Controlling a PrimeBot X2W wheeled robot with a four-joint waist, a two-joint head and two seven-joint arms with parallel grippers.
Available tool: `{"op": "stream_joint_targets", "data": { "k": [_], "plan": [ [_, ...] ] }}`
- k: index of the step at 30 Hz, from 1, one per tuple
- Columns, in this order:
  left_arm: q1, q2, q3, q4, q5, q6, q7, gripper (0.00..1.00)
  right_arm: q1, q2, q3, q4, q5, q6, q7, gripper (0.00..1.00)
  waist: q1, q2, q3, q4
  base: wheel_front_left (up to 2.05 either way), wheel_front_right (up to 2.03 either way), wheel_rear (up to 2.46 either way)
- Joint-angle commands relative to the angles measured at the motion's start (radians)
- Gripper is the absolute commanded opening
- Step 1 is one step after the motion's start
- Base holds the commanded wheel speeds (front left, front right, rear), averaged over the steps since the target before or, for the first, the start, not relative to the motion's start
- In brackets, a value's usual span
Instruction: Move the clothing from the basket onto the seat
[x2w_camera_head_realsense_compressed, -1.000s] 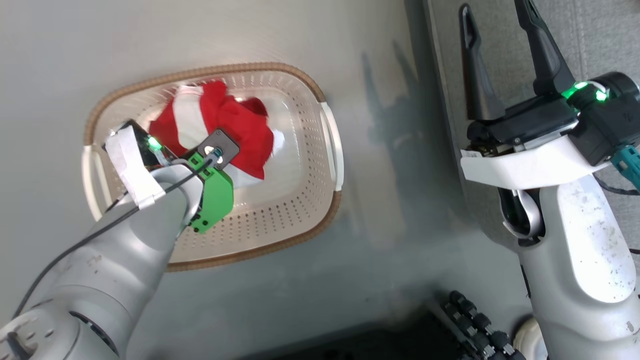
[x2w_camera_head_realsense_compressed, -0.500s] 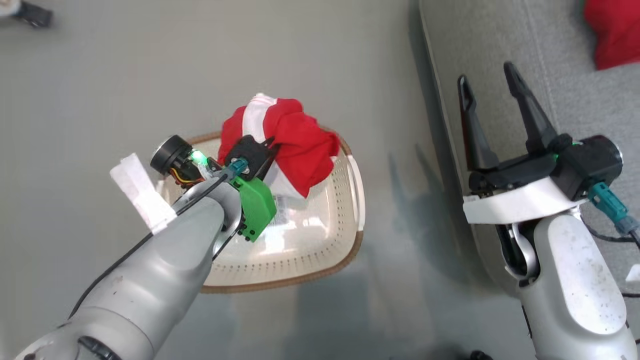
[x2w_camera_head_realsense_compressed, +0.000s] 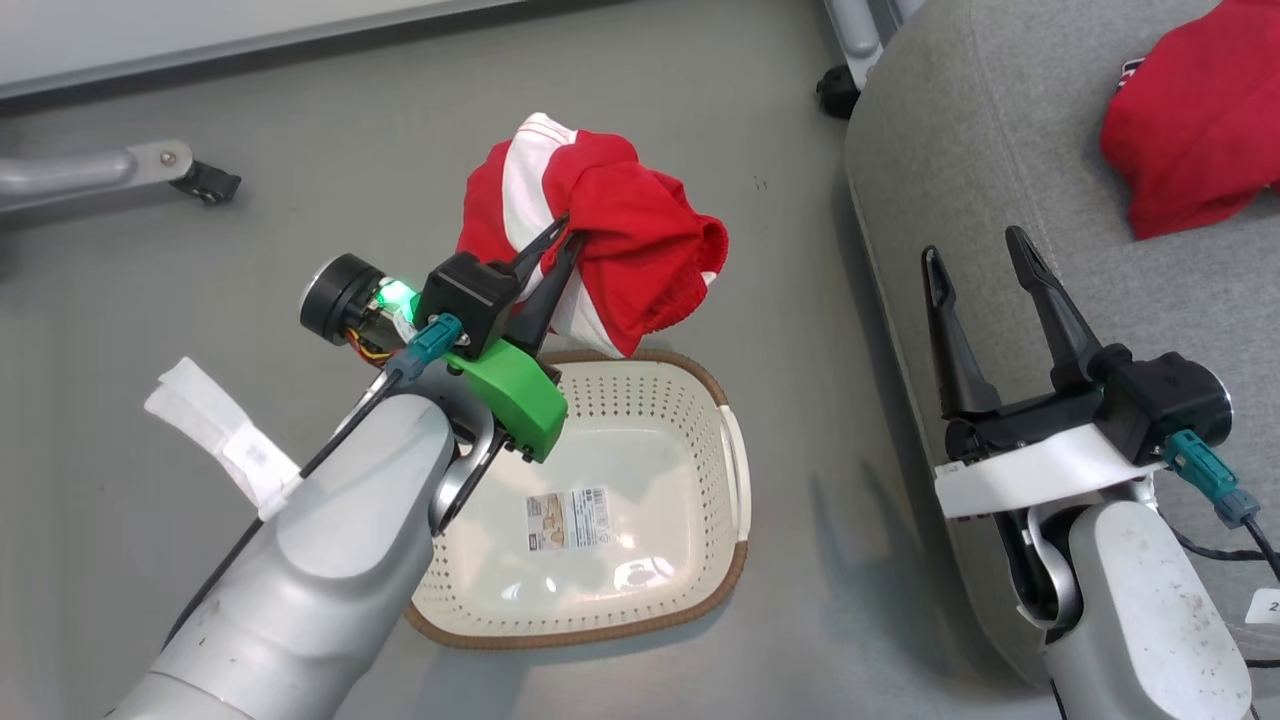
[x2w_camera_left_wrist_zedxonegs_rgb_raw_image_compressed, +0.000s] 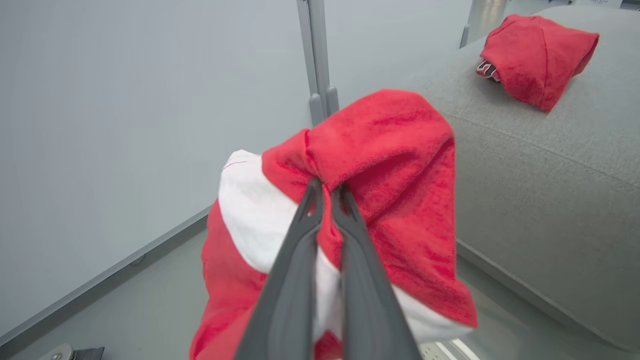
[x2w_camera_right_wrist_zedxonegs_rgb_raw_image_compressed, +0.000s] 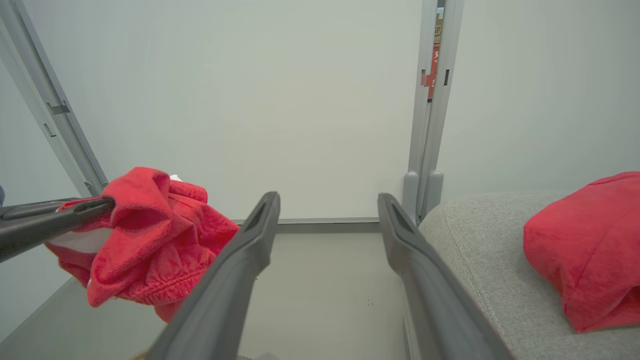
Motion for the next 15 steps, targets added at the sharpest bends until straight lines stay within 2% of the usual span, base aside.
{"op": "stream_joint_targets", "data": {
  "k": [1,9,15],
  "plan": [
    [0.022,-0.005,0.026,-0.035,0.014,0.003,-0.004,0.0,0.019,-0.003,-0.003,0.003,0.01,-0.001,0.0,1.0,0.0001,0.0,-0.052,0.006,0.0,0.0,0.0],
    [0.074,-0.044,0.145,-0.2,0.048,-0.009,-0.004,0.0,0.051,-0.003,-0.005,0.004,0.02,-0.001,0.0,1.0,0.0001,0.0,-0.108,-0.001,0.0,0.0,0.0],
    [0.097,-0.071,0.191,-0.281,0.08,-0.019,-0.004,0.0,0.076,-0.003,-0.01,0.001,0.028,-0.001,0.0,1.0,0.0001,0.0,-0.135,-0.002,0.0,0.0,0.0]
  ]
}}
